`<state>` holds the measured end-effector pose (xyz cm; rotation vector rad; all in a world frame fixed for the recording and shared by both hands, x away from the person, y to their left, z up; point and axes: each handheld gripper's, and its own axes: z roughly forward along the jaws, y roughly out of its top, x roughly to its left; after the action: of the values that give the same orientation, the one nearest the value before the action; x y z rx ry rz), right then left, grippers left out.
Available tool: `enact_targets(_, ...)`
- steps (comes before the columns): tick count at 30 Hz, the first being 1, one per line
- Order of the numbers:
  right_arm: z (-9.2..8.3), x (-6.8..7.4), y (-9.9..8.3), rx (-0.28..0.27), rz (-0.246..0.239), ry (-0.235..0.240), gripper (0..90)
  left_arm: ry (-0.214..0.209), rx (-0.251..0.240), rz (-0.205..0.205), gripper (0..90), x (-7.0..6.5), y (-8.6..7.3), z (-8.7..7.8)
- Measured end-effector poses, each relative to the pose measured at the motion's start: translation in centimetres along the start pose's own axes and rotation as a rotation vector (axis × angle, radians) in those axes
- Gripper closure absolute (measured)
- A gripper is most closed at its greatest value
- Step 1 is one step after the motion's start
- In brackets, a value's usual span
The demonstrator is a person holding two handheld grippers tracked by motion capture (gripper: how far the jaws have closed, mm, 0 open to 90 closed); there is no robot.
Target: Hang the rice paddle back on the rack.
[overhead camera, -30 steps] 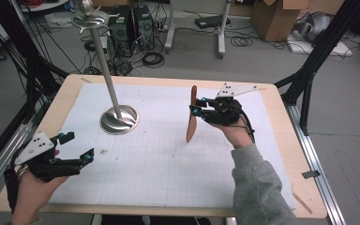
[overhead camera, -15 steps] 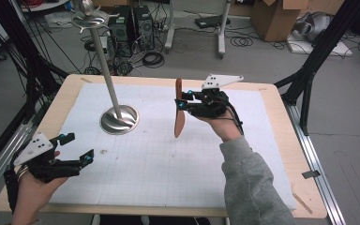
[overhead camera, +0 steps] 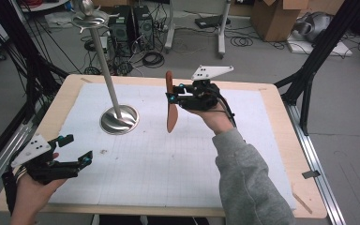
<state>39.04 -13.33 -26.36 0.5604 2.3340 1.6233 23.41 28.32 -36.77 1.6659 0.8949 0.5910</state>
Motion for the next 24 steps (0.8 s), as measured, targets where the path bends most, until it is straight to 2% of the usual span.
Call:
enact_targets(8, 0.9, 0.4, 1.6, -0.019, -0.017, 0.000, 64.8, 0.007, 0.017, -0.006, 8.0, 0.1, -0.5, 0.0)
enact_targets(14, 1.5, 0.7, 3.1, -0.031, -0.019, 0.000, 64.8, 0.005, 0.010, -0.005, 8.0, 0.0, -0.4, -0.2)
enact_targets(19, 2.2, 1.0, 4.1, -0.024, -0.032, -0.004, 64.7, 0.008, 0.016, -0.001, 8.0, -0.1, -0.5, -0.2)
enact_targets(24, 2.6, 1.1, 4.8, -0.032, -0.030, -0.012, 64.7, -0.013, -0.003, -0.003, 8.0, -0.4, -0.2, -0.3)
